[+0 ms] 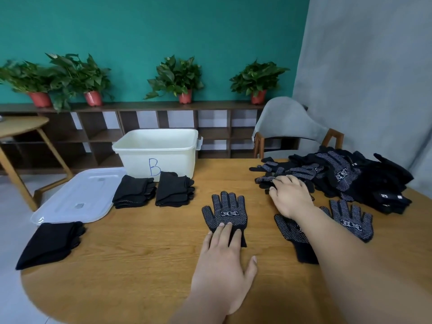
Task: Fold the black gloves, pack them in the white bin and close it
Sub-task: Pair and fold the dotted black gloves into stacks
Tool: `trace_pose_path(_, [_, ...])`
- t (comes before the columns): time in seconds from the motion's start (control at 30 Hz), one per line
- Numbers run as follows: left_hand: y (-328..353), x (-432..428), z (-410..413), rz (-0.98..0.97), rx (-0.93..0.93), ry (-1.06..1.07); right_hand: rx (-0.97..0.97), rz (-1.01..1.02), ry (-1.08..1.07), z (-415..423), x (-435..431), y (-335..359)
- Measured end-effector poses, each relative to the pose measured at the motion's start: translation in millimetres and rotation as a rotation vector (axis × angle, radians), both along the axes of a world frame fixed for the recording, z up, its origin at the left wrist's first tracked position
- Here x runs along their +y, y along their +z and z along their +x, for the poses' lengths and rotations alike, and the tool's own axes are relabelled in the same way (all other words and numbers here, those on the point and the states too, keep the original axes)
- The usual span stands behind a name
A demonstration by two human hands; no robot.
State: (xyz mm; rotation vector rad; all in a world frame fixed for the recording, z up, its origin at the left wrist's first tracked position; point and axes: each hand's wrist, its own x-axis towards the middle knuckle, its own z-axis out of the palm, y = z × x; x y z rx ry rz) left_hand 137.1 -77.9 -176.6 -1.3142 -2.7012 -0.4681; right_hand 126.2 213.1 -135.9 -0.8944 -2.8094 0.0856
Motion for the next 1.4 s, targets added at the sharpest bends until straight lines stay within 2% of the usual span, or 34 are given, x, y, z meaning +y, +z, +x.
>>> trace_pose_path(0.1, [1.1,-0.9,0.5,0.009,0.000,0.009,0.323,0.029,0.090,8.1,-4.3,17.3])
trace_pose_path(0.2, [1.4,-1.4,1.2,0.013,-0.005,0.016,0.654,-0.087,0.210,17.9,-12.2,46.6])
trace_pose_path(0.27, [1.4,-2.7,2.4,0.014,-0.001,0.023,0.818,-0.209,0.221,27.0,-24.0,67.9])
trace_pose_path(0.33, [2.1,-3.6,3.3,0.017,0.005,0.034,0.904,-0.248,0.202,39.0,-36.7,78.1])
trace_pose_path(0.4, [3.3,-3.7,3.7,0.019,0.014,0.049,0.840,-0.193,0.204,53.1,-44.1,72.7])
trace_pose_path(0.5, [3.6,-3.2,5.0,0.023,0.031,0.087,0.381,-0.108,0.207,74.4,-43.9,45.1])
trace_pose_path(0.57, [2.3,-3.7,6.2,0.022,0.042,0.114,0.189,-0.115,0.214,87.6,-44.3,28.2])
trace_pose_path(0.7, [2.4,-5.9,9.6,0.032,0.057,0.138,0.195,-0.140,0.178,104.0,-45.2,10.1])
trace_pose_path(0.83, [4.6,-6.9,10.8,0.032,0.064,0.132,0.043,-0.057,0.245,105.5,-50.0,-1.3])
trace_pose_path(0.97, [3.8,-6.1,10.5,0.039,0.064,0.134,0.123,0.092,0.253,96.8,-56.7,6.2])
trace_pose_path(1.2, [1.8,-6.3,10.0,0.036,0.066,0.148,0.464,-0.176,0.257,78.3,-77.8,42.5])
trace_pose_path(1.4, [0.8,-5.7,9.5,0.019,0.073,0.156,0.417,-0.182,0.308,72.4,-88.9,70.1])
